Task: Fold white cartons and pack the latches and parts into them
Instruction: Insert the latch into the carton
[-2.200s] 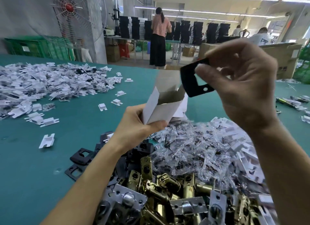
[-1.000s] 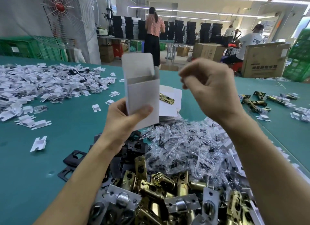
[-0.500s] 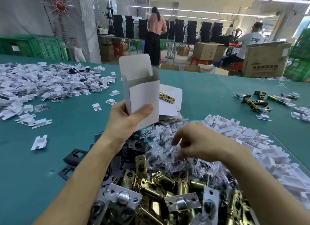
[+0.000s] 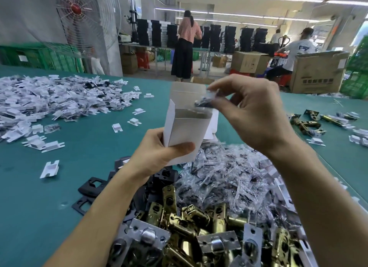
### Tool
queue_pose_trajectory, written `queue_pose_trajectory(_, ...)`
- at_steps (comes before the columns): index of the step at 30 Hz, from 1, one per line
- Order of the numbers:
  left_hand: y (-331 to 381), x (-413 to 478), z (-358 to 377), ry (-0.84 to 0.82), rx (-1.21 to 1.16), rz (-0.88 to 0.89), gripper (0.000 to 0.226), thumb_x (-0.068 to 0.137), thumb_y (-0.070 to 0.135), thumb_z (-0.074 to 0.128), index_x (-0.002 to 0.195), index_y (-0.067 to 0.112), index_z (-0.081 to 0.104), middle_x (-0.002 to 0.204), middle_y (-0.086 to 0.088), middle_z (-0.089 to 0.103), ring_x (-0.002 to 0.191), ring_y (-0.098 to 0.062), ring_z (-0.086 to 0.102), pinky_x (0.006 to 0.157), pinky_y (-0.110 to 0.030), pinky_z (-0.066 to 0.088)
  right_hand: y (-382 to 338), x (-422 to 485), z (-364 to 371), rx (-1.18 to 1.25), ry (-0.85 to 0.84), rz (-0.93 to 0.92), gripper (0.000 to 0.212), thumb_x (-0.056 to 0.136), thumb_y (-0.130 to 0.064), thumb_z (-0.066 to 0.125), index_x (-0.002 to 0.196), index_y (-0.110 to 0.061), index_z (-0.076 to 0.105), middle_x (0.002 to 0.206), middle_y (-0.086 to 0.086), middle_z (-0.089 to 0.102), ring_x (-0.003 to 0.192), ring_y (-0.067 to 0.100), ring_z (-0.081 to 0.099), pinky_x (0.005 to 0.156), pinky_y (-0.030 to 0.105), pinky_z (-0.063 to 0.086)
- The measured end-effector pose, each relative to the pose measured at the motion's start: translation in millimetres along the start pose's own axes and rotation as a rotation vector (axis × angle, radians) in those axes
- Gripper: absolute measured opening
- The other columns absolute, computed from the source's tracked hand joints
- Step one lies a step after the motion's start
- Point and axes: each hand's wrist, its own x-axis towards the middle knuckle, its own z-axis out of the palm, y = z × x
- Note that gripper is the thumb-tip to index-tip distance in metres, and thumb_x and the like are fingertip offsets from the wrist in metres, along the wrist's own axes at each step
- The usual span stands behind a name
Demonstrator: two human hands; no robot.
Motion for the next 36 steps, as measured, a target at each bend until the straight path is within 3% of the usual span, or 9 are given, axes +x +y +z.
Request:
queue_pose_trajectory(5, 1.4, -1.3, 1.0, -0.045, 0.007, 0.018, 0.044, 0.056, 0.041, 0.086, 0.094, 0.019, 0.078, 0.096, -0.008, 0.077, 0.089, -0.020, 0.071, 0.082, -0.034, 0.060, -7.7, 11.0, 7.9, -0.047, -0.183, -0.025, 0.022, 0.089, -0.021, 0.072, 0.105, -0.023, 0.058, 0.089, -0.008, 0.071, 0.076, 0.010, 0.062, 0.069, 0.046, 0.055)
queue_pose_trajectory(10, 1.7, -1.4, 1.1, -0.061, 0.013, 0.034, 0.042, 0.058, 0.040, 0.085, 0.093, 0.019, 0.078, 0.092, -0.004, 0.076, 0.085, -0.017, 0.070, 0.078, -0.034, 0.059, -3.6, 15.4, 8.6, -0.067, -0.339, 0.001, 0.006, 0.088, -0.023, 0.072, 0.092, -0.022, 0.068, 0.089, -0.005, 0.074, 0.086, 0.008, 0.069, 0.077, 0.041, 0.057)
queue_pose_trajectory(14, 1.2, -2.2, 0.9, -0.071, 0.031, 0.023, 0.034, 0.062, 0.034, 0.087, 0.090, 0.017, 0.078, 0.087, -0.004, 0.074, 0.082, -0.017, 0.068, 0.082, -0.038, 0.058, 0.9, 14.0, 2.6, -0.044, -0.462, 0.041, 0.016, 0.091, -0.026, 0.070, 0.105, -0.024, 0.062, 0.092, -0.002, 0.076, 0.072, -0.003, 0.060, 0.065, 0.012, 0.044)
queue_pose_trajectory(17, 0.6, -2.6, 1.6, -0.089, 0.048, 0.015, 0.020, 0.068, 0.025, 0.084, 0.086, 0.018, 0.077, 0.084, 0.000, 0.073, 0.080, -0.017, 0.067, 0.081, -0.038, 0.056, 0.7, 13.4, -1.0, -0.087, -0.529, 0.072, 0.011, 0.094, -0.031, 0.064, 0.102, -0.027, 0.070, 0.091, -0.009, 0.074, 0.083, 0.002, 0.063, 0.070, 0.022, 0.047)
queue_pose_trajectory(20, 0.9, -3.5, 2.0, -0.099, 0.044, 0.019, 0.020, 0.071, 0.023, 0.081, 0.088, 0.016, 0.076, 0.085, 0.000, 0.073, 0.081, -0.017, 0.067, 0.080, -0.036, 0.056, -0.7, 11.3, -4.6, -0.146, -0.607, 0.081, 0.029, 0.093, -0.048, 0.056, 0.099, -0.027, 0.076, 0.089, -0.010, 0.070, 0.079, -0.003, 0.058, 0.064, 0.015, 0.043)
queue_pose_trajectory(23, 2.3, -4.8, 3.4, -0.123, 0.042, 0.025, 0.024, 0.073, 0.022, 0.079, 0.096, 0.014, 0.076, 0.089, -0.001, 0.074, 0.084, -0.015, 0.069, 0.079, -0.031, 0.056, 0.4, 6.5, -6.5, -0.237, -0.657, 0.069, 0.041, 0.090, -0.057, 0.051, 0.098, -0.026, 0.077, 0.099, -0.009, 0.063, 0.089, 0.003, 0.055, 0.080, 0.026, 0.045)
queue_pose_trajectory(26, 2.7, -5.1, 3.6, -0.117, 0.027, 0.027, 0.025, 0.073, 0.022, 0.079, 0.097, 0.016, 0.077, 0.092, -0.002, 0.076, 0.086, -0.016, 0.069, 0.080, -0.031, 0.057, 4.4, -1.4, -4.6, -0.236, -0.580, 0.059, 0.034, 0.088, -0.057, 0.055, 0.096, -0.031, 0.075, 0.102, -0.012, 0.051, 0.096, 0.004, 0.047, 0.082, 0.030, 0.040)
queue_pose_trajectory(30, 5.1, -4.7, 1.3, -0.105, -0.077, 0.041, 0.034, 0.066, 0.027, 0.086, 0.099, 0.024, 0.080, 0.102, -0.006, 0.077, 0.095, -0.019, 0.071, 0.088, -0.037, 0.057, 17.3, -21.7, 1.4, 0.036, -0.169, 0.099, 0.028, 0.085, -0.031, 0.074, 0.112, -0.033, 0.066, 0.120, -0.007, 0.052, 0.104, 0.002, 0.052, 0.083, 0.023, 0.050)
queue_pose_trajectory(36, 6.1, -5.9, 2.7, -0.163, -0.141, 0.010, 0.040, 0.062, 0.030, 0.085, 0.101, 0.024, 0.079, 0.102, -0.006, 0.077, 0.095, -0.018, 0.071, 0.084, -0.033, 0.058, 26.4, -56.1, 21.7, 0.676, -0.135, 0.197, 0.045, 0.083, -0.024, 0.075, 0.124, -0.037, 0.063, 0.121, -0.004, 0.070, 0.103, 0.019, 0.071, 0.087, 0.031, 0.059)
